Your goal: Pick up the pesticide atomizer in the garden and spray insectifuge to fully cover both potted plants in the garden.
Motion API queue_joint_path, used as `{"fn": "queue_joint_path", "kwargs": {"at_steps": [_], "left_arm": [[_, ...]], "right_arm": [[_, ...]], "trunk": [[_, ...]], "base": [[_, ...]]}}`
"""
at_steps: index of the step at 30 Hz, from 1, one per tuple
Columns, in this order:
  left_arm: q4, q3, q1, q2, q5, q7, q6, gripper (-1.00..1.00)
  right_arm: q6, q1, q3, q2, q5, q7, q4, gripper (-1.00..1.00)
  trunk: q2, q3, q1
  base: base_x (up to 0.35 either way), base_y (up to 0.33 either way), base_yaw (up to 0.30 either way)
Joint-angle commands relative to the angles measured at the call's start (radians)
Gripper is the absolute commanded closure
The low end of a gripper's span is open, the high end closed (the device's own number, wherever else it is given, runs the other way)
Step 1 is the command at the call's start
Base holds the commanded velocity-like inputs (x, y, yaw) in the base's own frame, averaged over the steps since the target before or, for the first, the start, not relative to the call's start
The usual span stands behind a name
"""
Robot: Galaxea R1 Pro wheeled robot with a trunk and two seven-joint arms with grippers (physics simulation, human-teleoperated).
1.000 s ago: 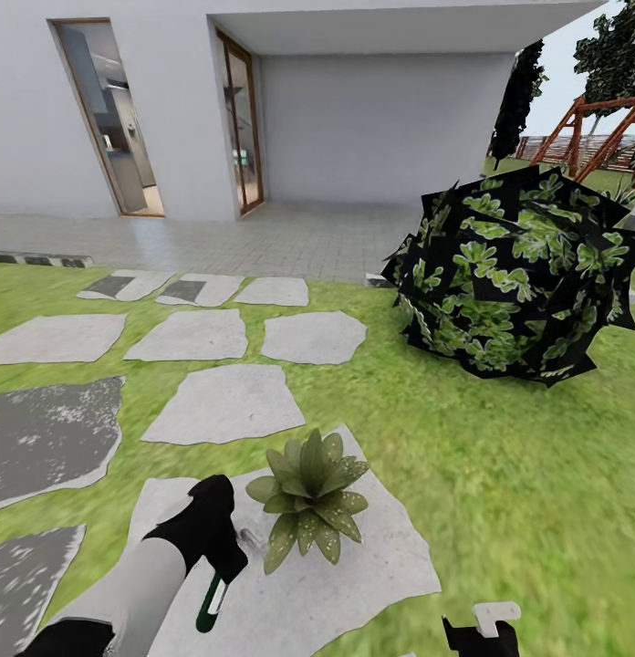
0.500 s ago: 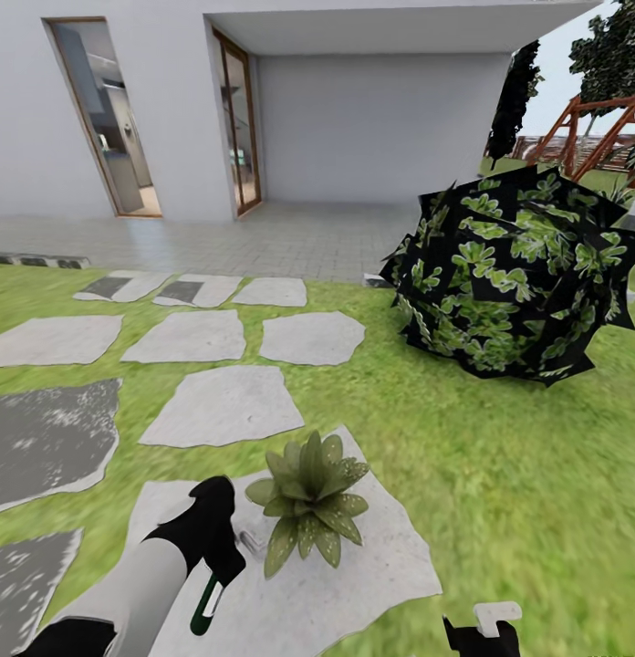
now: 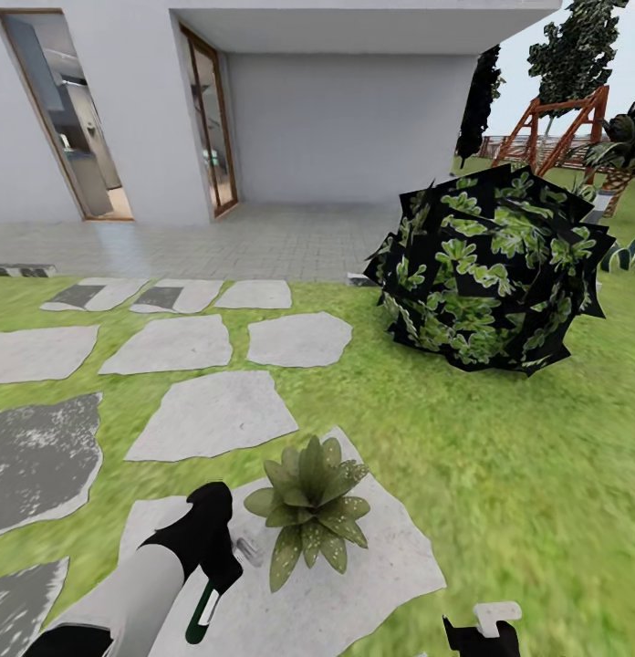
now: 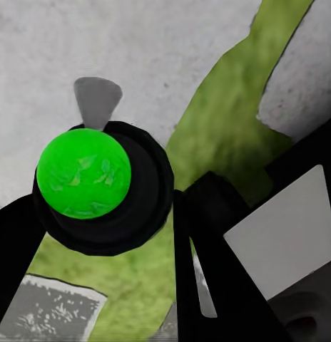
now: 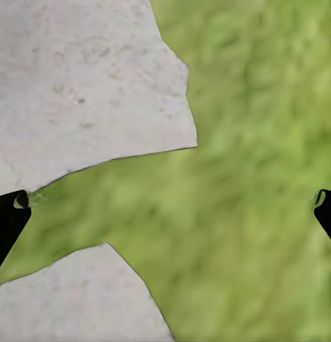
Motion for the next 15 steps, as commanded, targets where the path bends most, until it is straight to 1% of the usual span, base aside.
{"fn": "queue_joint_path", "kwargs": {"at_steps": [1,5,9,10,12,13,14,15], "left_arm": [[-0.001,-0.002,0.011,0.002,-0.008,-0.009,0.004,1.00],[-0.005,-0.004,0.033,0.000,-0.006,-0.010,0.002,1.00],[-0.017,-0.002,0.019,0.003,-0.005,-0.018,0.004,1.00],[-0.020,-0.003,-0.004,0.005,-0.007,-0.029,0.004,1.00],[-0.016,-0.004,-0.075,0.008,-0.017,-0.048,0.004,1.00],[-0.012,-0.004,-0.099,0.010,-0.022,-0.055,0.004,1.00],[-0.009,-0.005,-0.126,0.011,-0.032,-0.067,0.004,1.00],[-0.007,-0.005,-0.145,0.011,-0.055,-0.089,0.003,1.00]], "right_arm": [[-0.003,-0.001,-0.009,0.000,0.005,0.005,0.001,-1.00],[-0.003,-0.001,-0.009,0.000,0.005,0.005,0.001,-1.00],[-0.003,-0.001,-0.009,0.000,0.006,0.005,0.001,-1.00],[-0.002,-0.001,-0.009,0.001,0.006,0.005,0.001,-1.00],[-0.003,-0.001,-0.009,0.001,0.006,0.005,0.001,-1.00],[-0.003,-0.001,-0.009,0.001,0.006,0.005,0.001,-1.00],[-0.003,-0.001,-0.009,0.001,0.006,0.005,0.000,-1.00],[-0.003,-0.001,-0.009,0.001,0.006,0.005,0.000,-1.00]], "trunk": [[0.000,-0.001,0.000],[0.000,-0.001,0.000],[0.000,-0.001,0.000],[0.000,-0.001,0.000],[0.000,-0.001,0.000],[0.000,-0.001,0.000],[0.000,-0.001,0.000],[0.000,-0.001,0.000]], "base": [[0.000,0.002,-0.001],[0.000,0.000,0.000],[0.000,0.000,0.000],[0.000,0.000,0.000],[0.000,0.000,0.000],[0.000,0.000,0.000],[0.000,0.000,0.000],[0.000,0.000,0.000]]}}
